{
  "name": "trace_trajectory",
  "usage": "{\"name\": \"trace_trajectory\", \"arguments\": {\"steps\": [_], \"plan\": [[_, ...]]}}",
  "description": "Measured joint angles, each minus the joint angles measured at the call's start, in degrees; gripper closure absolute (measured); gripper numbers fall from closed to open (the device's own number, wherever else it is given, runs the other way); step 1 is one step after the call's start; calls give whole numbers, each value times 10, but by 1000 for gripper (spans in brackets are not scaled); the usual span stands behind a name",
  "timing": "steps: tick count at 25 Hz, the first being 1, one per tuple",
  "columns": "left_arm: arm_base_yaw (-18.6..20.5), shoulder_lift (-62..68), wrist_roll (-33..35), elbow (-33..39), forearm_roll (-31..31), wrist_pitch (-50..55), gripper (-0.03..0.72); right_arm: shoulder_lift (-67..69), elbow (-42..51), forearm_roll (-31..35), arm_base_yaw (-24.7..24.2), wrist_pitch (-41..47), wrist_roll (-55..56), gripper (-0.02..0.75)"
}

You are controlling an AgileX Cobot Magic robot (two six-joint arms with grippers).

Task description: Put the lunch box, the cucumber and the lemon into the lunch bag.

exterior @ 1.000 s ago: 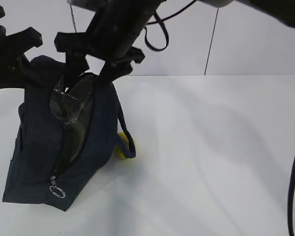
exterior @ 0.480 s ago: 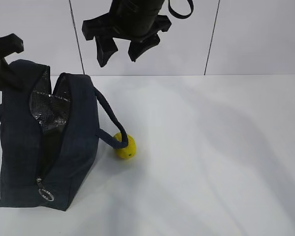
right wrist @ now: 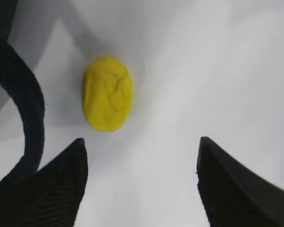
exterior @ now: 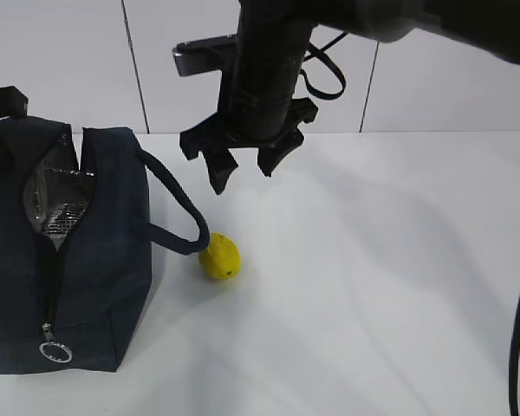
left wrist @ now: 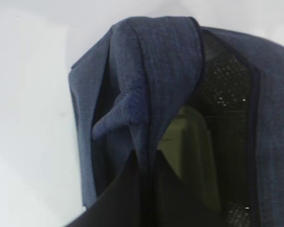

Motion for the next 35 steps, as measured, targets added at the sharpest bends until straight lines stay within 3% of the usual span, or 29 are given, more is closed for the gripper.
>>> {"name": "trace_trajectory", "arguments": {"steps": [7,22,35], "plan": [[0,0,0,0,29,10,694,26,26,-12,0,-2,1,192],[0,0,0,0,30,10,694,91,28,82,0,-12,-15,139],[0,0,0,0,29,8,694,121,29,92,0,-96,-24,141]]}}
